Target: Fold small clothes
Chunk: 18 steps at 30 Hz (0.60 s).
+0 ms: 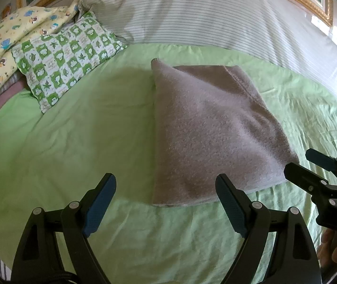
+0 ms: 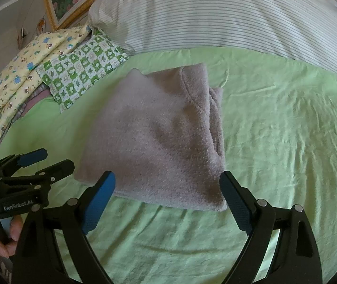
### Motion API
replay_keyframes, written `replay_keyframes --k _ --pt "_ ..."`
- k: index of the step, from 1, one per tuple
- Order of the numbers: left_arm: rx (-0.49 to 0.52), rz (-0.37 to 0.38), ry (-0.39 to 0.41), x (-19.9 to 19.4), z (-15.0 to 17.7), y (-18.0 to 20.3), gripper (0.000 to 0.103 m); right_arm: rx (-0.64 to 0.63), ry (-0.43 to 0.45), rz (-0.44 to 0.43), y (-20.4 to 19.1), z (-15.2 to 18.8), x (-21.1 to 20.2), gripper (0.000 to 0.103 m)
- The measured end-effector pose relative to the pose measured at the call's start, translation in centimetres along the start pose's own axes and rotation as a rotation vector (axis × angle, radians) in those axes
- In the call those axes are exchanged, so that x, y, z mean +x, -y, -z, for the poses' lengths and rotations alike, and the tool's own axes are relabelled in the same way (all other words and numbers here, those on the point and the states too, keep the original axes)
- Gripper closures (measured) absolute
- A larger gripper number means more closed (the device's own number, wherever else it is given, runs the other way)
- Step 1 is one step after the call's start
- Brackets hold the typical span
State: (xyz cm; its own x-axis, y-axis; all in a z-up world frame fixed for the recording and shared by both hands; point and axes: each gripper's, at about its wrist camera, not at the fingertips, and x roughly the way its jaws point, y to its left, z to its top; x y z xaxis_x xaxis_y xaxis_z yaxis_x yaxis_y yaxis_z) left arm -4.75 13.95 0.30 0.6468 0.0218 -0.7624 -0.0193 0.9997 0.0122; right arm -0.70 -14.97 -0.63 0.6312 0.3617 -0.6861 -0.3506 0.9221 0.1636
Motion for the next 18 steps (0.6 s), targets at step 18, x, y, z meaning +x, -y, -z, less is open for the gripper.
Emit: replay_keyframes --k 18 --pt "0.006 -0.002 0.008 -0.21 -0.61 0.5 0.016 0.014 0.014 0.004 0.18 -0.17 -0.52 0.013"
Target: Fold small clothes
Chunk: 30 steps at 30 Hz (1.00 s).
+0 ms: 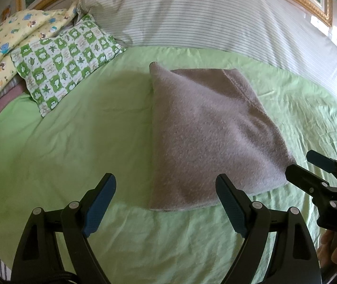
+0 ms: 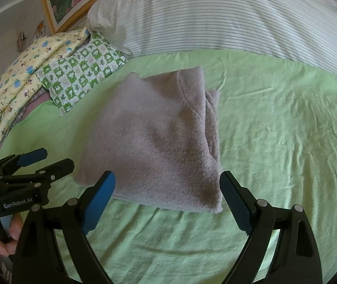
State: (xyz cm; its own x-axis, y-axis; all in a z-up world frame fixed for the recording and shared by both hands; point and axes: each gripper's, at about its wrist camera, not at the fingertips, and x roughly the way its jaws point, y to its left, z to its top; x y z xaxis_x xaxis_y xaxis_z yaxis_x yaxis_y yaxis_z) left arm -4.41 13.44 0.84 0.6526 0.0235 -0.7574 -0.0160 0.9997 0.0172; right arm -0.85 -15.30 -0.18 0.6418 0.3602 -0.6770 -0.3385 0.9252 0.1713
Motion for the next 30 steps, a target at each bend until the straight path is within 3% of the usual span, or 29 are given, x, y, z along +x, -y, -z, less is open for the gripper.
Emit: replay_keyframes --k 30 --pt "-0.008 0.002 0.01 0.1 -1.0 0.8 0.017 0.023 0.012 0.006 1.8 -1.1 -0.2 0.013"
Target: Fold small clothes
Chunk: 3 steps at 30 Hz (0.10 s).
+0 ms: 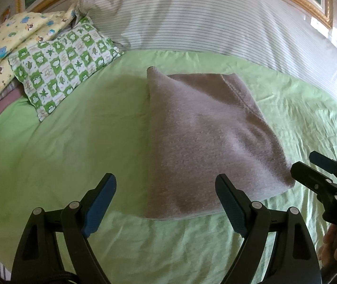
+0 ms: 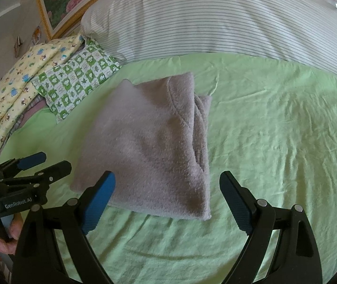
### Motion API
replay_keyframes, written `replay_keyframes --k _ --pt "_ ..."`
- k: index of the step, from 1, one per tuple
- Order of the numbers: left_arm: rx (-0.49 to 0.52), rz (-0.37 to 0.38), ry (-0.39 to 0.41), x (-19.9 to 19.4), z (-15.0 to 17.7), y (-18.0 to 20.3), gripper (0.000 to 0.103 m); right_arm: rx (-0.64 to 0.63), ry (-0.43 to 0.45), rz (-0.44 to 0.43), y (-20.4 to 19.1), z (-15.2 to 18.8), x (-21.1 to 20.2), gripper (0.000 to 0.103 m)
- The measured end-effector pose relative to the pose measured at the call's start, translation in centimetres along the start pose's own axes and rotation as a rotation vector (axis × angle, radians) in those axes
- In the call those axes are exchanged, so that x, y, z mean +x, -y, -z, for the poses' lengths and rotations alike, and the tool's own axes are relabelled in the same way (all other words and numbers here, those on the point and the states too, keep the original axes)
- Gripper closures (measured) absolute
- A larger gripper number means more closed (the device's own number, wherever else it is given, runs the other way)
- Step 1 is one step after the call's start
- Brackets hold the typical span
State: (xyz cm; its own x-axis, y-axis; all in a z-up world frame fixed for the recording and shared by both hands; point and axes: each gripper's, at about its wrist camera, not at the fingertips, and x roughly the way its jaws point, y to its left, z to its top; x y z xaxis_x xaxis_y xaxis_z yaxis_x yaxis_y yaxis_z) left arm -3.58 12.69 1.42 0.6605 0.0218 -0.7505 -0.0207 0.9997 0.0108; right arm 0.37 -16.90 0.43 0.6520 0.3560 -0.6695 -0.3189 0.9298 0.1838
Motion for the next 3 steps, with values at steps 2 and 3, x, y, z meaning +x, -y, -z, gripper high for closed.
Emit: replay_keyframes --k 2,3 --pt "0.0 -0.002 0.001 -0.06 -0.05 0.06 0.016 0.007 -0.002 0.003 0.01 0.04 -0.02 0.013" --pt "0.0 -0.002 0.0 -0.08 -0.05 0.12 0.016 0.009 -0.003 0.005 0.09 0.03 0.0 0.013"
